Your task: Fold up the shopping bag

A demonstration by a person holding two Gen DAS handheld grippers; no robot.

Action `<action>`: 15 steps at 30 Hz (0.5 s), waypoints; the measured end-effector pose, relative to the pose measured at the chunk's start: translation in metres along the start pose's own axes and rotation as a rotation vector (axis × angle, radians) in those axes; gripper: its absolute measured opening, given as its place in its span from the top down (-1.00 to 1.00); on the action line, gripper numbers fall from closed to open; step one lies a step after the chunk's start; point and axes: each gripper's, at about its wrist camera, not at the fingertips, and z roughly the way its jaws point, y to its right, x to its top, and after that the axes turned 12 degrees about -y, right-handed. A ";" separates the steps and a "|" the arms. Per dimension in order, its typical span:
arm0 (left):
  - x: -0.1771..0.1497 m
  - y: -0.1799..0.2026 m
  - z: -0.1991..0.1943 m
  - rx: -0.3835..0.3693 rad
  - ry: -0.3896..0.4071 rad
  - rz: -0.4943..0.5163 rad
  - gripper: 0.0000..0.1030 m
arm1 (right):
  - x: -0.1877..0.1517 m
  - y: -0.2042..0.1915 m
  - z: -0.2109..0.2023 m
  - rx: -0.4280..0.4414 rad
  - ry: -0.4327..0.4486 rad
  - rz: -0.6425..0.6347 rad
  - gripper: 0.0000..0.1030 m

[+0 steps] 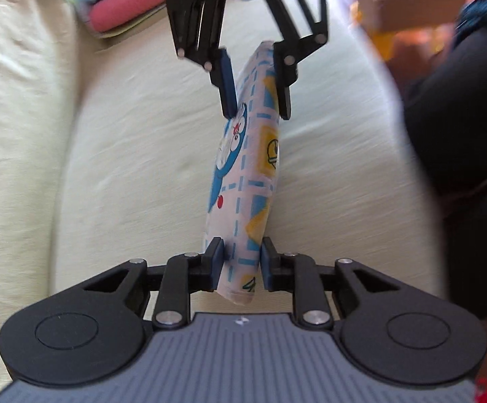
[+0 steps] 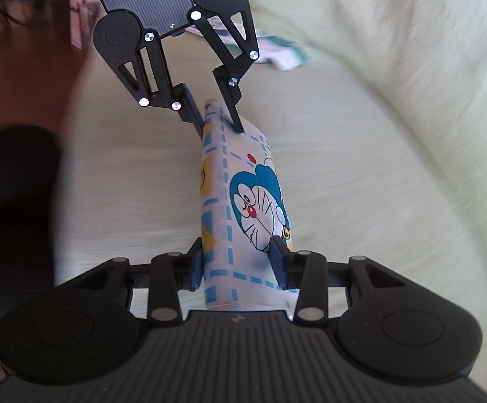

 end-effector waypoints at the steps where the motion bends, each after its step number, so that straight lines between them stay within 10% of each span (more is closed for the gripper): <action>1: 0.001 0.000 -0.001 -0.014 0.004 -0.014 0.53 | -0.004 0.001 -0.003 0.043 0.000 0.024 0.31; 15: 0.011 -0.110 0.044 -0.026 0.034 -0.272 0.18 | -0.014 0.102 -0.015 0.099 0.070 0.319 0.31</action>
